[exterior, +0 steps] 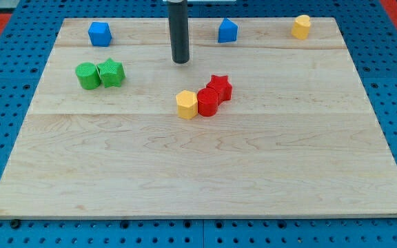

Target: Move the green star and green circle towards the center

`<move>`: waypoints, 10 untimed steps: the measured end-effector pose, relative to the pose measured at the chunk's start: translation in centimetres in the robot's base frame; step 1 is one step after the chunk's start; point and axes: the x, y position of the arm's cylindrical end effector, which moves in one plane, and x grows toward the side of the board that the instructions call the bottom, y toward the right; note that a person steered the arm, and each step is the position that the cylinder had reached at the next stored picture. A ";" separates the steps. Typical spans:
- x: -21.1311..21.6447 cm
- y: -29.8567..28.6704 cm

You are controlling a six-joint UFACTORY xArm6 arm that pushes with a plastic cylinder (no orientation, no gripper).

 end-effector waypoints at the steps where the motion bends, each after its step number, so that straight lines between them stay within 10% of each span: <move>1: -0.3 0.0; 6: -2.4 -2.0; 10: 2.4 -18.5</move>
